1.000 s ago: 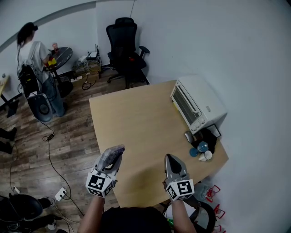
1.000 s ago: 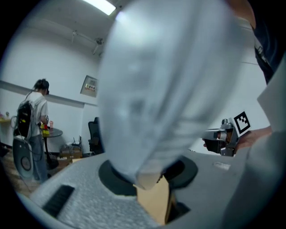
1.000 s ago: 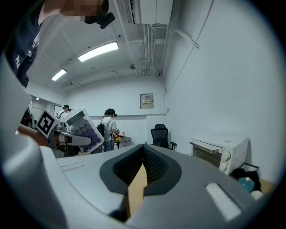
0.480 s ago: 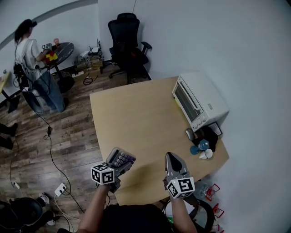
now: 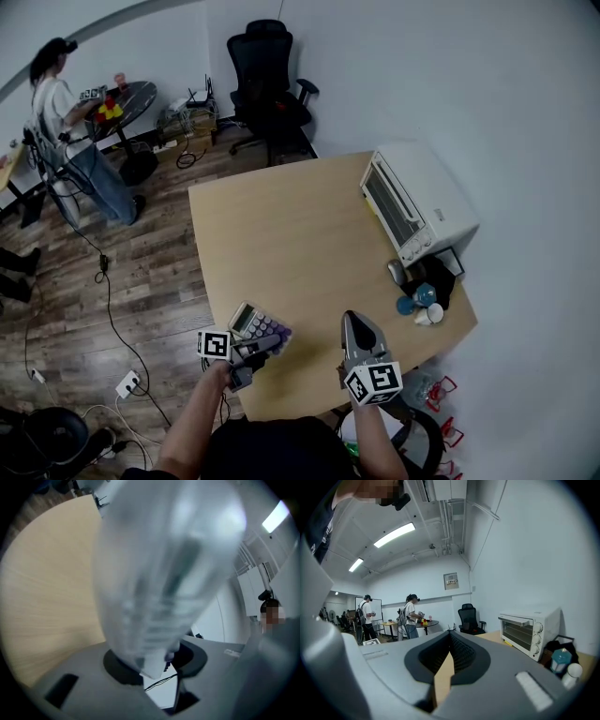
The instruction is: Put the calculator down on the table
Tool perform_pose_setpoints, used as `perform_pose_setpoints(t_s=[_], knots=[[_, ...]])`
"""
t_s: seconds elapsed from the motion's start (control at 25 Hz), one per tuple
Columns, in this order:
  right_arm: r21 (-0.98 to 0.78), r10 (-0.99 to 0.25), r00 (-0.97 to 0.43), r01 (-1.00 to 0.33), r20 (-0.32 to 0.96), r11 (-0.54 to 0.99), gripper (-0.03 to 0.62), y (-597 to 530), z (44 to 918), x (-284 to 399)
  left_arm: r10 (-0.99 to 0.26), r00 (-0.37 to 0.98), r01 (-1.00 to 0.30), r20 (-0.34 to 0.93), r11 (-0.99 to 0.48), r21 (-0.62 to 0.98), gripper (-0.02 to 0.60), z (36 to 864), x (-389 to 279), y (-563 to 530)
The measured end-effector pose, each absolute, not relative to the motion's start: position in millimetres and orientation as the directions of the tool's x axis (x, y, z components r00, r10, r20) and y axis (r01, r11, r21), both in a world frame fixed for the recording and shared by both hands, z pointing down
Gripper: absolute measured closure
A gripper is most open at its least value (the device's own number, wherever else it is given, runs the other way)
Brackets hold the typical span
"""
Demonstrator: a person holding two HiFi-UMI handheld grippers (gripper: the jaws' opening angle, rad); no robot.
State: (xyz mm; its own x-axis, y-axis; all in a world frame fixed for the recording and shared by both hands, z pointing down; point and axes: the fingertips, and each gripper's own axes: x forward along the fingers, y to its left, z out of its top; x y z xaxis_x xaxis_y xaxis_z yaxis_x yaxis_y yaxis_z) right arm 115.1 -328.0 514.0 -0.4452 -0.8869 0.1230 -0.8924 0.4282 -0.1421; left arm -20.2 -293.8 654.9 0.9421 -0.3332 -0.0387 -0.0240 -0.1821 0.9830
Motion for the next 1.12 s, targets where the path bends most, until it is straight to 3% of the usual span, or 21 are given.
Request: perform_pose_setpoints(t_s=[0.12, 0.44, 0.72, 1.12], knots=[[-0.139, -0.885, -0.447, -0.892, 0.132, 0.43, 0.591, -327, 516, 117, -0.319, 0.946, 0.022, -0.048, -0.083, 0.996, 0.448, 672, -7, -296], [-0.13, -0.875, -0.459, -0.887, 0.155, 0.443, 0.591, -320, 523, 113, -0.211, 0.969, -0.125, 0.126, 0.018, 0.992, 0.448, 752, 0, -309], [-0.135, -0.862, -0.477, -0.878, 0.172, 0.459, 0.591, -315, 526, 99, -0.235, 0.956, -0.131, 0.175, 0.188, 0.973, 0.448, 798, -10, -329], [-0.127, -0.845, -0.491, -0.871, 0.214, 0.474, 0.591, -306, 540, 92, -0.256, 0.943, -0.127, 0.214, 0.319, 0.939, 0.448, 837, -14, -335]])
